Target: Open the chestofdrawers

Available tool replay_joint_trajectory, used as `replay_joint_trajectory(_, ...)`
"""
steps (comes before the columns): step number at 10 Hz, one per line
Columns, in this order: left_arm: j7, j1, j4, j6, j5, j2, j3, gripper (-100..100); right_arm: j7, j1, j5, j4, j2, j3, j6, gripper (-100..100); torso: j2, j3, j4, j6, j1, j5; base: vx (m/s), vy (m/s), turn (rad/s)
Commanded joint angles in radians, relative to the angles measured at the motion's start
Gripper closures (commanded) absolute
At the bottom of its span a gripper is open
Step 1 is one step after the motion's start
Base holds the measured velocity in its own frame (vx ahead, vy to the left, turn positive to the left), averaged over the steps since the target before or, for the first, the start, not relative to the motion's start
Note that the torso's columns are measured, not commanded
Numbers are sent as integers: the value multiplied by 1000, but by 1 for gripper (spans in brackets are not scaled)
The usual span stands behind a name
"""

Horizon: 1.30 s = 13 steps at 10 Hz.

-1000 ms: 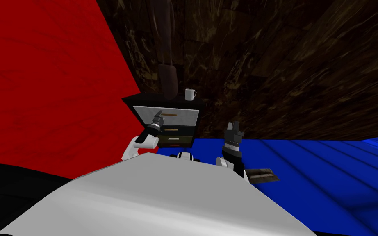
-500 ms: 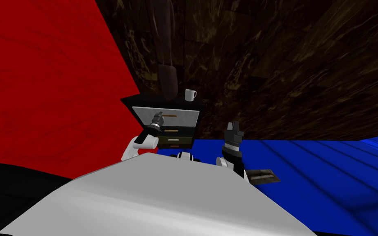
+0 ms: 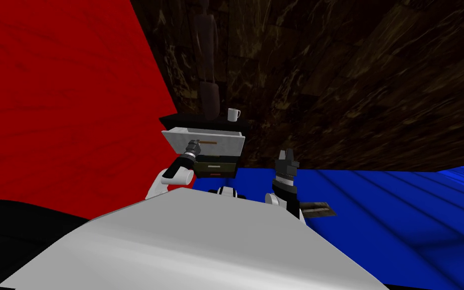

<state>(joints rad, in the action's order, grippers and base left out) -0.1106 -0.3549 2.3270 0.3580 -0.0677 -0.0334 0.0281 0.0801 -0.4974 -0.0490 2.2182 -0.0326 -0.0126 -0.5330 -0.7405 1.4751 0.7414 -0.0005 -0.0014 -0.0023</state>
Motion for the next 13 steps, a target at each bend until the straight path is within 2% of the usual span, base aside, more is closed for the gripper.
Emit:
replay_joint_trajectory(1, -15, 17, -16, 2, 24, -38, 5, 100, 0, 0, 0, 0, 0, 0, 0, 0, 5, 3, -1, 0, 1, 0, -123, -55, 121)
replay_joint_trajectory(3, -29, 37, -30, 1, 48, -77, 11, 100, 0, 0, 0, 0, 0, 0, 0, 0, -1, -1, -2, -1, 1, 1, -171, -79, 139)
replay_joint_trajectory(4, -28, 15, 6, 21, 38, -64, 7, -100, 0, 0, 0, 0, 0, 0, 0, 0, -2, -2, -2, -1, 1, 2, -69, -33, 6)
replay_joint_trajectory(6, -39, -11, 64, 59, 37, -72, 9, -100, 0, 0, 0, 0, 0, 0, 0, 0, 11, 6, -5, 0, 5, 3, 60, 17, -40)
replay_joint_trajectory(7, -39, -11, 69, 59, 37, -72, 9, -100, 0, -1, 0, 0, 0, 0, 0, 0, 11, 7, -5, 0, 4, 3, 62, 17, -9)
replay_joint_trajectory(13, -73, -91, 251, 173, 36, -96, 14, -100, 0, -1, 0, 0, 0, 0, 0, 0, 2, 1, -2, 0, 1, 1, 46, 2, -23)
